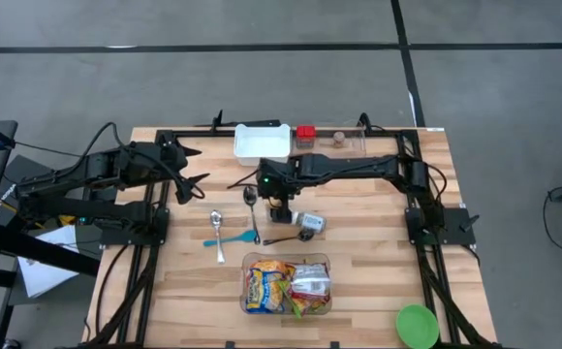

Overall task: Pick & Place Food Item
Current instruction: Put the gold seasoning into the top transparent bin

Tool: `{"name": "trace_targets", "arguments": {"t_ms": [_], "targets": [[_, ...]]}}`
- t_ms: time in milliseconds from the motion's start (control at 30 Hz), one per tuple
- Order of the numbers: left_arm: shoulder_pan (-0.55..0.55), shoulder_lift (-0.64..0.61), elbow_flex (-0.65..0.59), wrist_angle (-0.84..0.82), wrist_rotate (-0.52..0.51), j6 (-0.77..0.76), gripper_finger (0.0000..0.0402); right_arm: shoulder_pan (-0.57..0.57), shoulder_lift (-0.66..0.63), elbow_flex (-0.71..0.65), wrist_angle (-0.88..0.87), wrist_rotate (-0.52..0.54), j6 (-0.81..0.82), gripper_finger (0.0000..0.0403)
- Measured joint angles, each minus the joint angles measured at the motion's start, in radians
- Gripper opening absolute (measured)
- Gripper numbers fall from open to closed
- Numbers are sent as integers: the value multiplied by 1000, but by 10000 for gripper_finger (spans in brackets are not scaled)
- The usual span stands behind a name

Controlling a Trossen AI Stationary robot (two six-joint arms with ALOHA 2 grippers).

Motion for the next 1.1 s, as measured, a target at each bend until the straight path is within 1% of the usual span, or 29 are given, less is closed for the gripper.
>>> {"name": "trace_targets", "arguments": {"t_ms": [267, 400, 733, 1100], "targets": [[0, 0, 0, 0, 1, 0, 301, -2, 6, 0, 12, -2, 16, 400], [0, 0, 0, 0, 1, 0, 301, -2, 15, -2, -3, -23, 16, 400], [0, 0, 0, 0, 3, 0, 300, 15, 45, 0, -12, -26, 16, 385], [0, 0, 0, 0, 2, -16, 300, 13, 45, 0, -5, -25, 27, 383]]}}
